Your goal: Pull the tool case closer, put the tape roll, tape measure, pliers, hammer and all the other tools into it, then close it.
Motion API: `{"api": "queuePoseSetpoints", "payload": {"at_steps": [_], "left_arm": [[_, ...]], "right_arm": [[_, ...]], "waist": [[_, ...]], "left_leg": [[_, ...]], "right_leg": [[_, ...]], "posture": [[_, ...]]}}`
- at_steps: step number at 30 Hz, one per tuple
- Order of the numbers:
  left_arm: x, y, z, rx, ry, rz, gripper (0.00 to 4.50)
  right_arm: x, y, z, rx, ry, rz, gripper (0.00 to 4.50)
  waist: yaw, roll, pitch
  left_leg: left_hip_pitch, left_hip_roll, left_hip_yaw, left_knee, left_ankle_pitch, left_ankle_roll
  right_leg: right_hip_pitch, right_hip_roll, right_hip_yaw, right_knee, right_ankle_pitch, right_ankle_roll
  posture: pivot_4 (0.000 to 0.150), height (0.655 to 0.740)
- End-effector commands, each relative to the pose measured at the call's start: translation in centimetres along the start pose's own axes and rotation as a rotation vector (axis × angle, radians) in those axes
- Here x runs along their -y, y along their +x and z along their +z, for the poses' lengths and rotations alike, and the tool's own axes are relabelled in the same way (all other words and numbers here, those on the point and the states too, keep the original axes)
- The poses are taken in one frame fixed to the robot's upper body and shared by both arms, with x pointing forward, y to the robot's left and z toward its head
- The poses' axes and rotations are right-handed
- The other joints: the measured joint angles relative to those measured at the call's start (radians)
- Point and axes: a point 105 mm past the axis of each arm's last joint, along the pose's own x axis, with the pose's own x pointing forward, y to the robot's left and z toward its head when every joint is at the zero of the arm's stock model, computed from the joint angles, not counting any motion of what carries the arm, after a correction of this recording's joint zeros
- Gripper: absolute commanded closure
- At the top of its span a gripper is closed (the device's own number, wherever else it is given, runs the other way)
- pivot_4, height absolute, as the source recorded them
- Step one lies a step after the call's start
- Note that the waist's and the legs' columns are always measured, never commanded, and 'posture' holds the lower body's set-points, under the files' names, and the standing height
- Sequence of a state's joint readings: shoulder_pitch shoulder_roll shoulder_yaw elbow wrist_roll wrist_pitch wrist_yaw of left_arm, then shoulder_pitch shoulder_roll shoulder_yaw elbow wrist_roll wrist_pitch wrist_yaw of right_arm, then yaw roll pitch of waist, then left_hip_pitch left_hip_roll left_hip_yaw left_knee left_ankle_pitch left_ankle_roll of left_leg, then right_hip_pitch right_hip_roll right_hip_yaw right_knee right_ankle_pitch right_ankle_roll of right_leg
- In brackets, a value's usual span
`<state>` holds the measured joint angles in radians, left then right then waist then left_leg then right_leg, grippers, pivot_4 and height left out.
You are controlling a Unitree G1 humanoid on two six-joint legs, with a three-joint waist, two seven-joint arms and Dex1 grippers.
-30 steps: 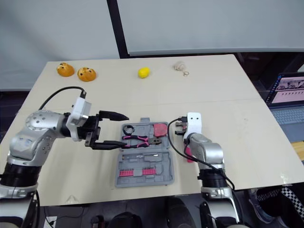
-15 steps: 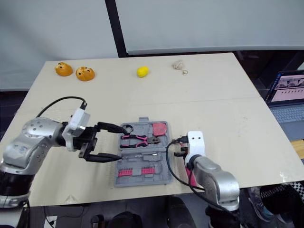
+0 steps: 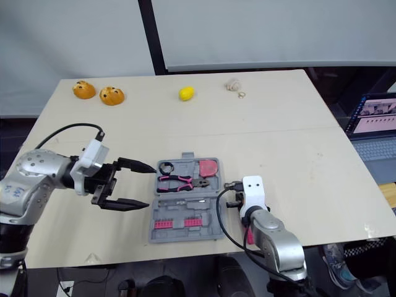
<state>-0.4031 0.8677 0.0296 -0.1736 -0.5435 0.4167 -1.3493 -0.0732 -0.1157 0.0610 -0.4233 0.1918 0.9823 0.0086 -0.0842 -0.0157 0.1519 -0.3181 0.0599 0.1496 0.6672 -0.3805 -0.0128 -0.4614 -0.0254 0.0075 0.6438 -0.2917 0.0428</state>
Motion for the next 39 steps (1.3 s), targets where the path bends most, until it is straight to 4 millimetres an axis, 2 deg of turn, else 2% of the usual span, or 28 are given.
{"api": "queuePoseSetpoints", "payload": {"at_steps": [1, 3, 4, 7, 11, 13, 17, 20, 28, 34, 39], "left_arm": [[-0.2, -0.6, 0.3, -0.002, 0.032, 0.034, 0.0], [-0.2, -0.6, 0.1, -0.001, 0.032, 0.044, 0.0], [-0.2, -0.6, 0.0, 0.001, 0.033, 0.049, 0.0], [-0.2, -0.5, -0.1, 0.005, 0.034, 0.061, 0.0], [-0.2, -0.5, -0.5, 0.011, 0.036, 0.083, 0.0], [-0.2, -0.4, -0.6, 0.013, 0.037, 0.091, 0.0], [-0.1, -0.3, -0.7, 0.016, 0.044, 0.105, 0.0], [-0.1, -0.4, -0.7, 0.016, 0.046, 0.115, 0.0], [-0.1, -0.7, -0.6, 0.008, 0.052, 0.139, 0.0], [-0.2, -0.8, -0.5, 0.009, 0.056, 0.151, 0.0], [-0.5, -0.7, -0.3, 0.016, 0.06, 0.16, 0.0]], "right_arm": [[0.0, -1.5, 2.9, 0.08, -0.033, 0.045, 2.96], [-0.1, -2.8, 4.5, 0.102, -0.093, 0.097, 2.03], [-0.2, -3.5, 5.4, 0.105, -0.132, 0.137, 1.42], [-0.6, -5.1, 6.8, 0.082, -0.243, 0.265, 0.04], [-0.8, -6.8, 8.1, -0.02, -0.484, 0.485, 0.04], [-0.5, -6.9, 8.1, -0.094, -0.615, 0.581, 0.04], [0.7, -5.5, 8.4, -0.148, -0.97, 0.677, 0.04], [0.6, -4.3, 9.0, -0.131, -1.155, 0.726, 0.04], [1.1, -2.7, 6.6, -0.177, -1.848, 0.915, 0.04], [0.8, -1.0, 6.3, -0.125, -2.123, 0.97, 0.04], [0.8, 0.1, 6.3, -0.1, -2.282, 1.007, 0.04]], "waist": [[0.001, 0.0, 0.0], [0.001, 0.001, 0.0], [0.0, 0.001, 0.0], [0.003, -0.001, 0.001], [0.005, -0.001, 0.002], [0.004, -0.003, 0.004], [0.003, -0.006, 0.005], [0.003, -0.006, 0.006], [0.011, -0.005, 0.006], [0.01, -0.004, 0.009], [0.005, -0.003, 0.01]], "left_leg": [[0.0, 0.0, 0.0, 0.0, 0.0, 0.0], [0.0, 0.0, 0.0, 0.0, 0.0, 0.0], [0.0, 0.0, 0.0, 0.0, 0.0, 0.0], [0.0, 0.0, -0.002, 0.001, 0.0, 0.001], [-0.001, 0.0, -0.002, 0.0, 0.0, 0.001], [-0.001, -0.001, -0.001, 0.0, -0.001, 0.003], [-0.001, -0.002, -0.003, -0.001, 0.0, 0.005], [-0.002, -0.002, -0.001, -0.001, -0.001, 0.006], [-0.002, -0.002, 0.001, 0.001, -0.001, 0.006], [-0.002, -0.001, 0.002, 0.011, -0.001, 0.006], [-0.001, 0.001, 0.003, 0.013, -0.001, 0.006]], "right_leg": [[0.0, 0.0, 0.0, 0.0, 0.0, 0.0], [0.0, 0.0, 0.0, 0.0, 0.0, 0.0], [0.0, 0.0, 0.0, 0.0, 0.0, 0.0], [0.0, 0.0, 0.0, 0.0, 0.0, 0.0], [0.0, 0.0, -0.001, -0.001, 0.0, 0.0], [0.0, -0.001, -0.001, -0.002, 0.001, 0.001], [0.002, -0.001, -0.002, -0.005, 0.001, 0.002], [0.001, -0.001, -0.001, -0.006, 0.002, 0.003], [0.0, -0.003, -0.002, -0.006, 0.002, 0.004], [0.0, -0.003, -0.002, 0.001, 0.003, 0.003], [0.0, -0.002, -0.002, 0.004, 0.002, 0.001]], "posture": [[0.15, 0.737], [0.15, 0.737], [0.15, 0.737], [0.15, 0.737], [0.15, 0.737], [0.15, 0.737], [0.15, 0.737], [0.15, 0.737], [0.15, 0.737], [0.15, 0.737], [0.15, 0.737]]}}
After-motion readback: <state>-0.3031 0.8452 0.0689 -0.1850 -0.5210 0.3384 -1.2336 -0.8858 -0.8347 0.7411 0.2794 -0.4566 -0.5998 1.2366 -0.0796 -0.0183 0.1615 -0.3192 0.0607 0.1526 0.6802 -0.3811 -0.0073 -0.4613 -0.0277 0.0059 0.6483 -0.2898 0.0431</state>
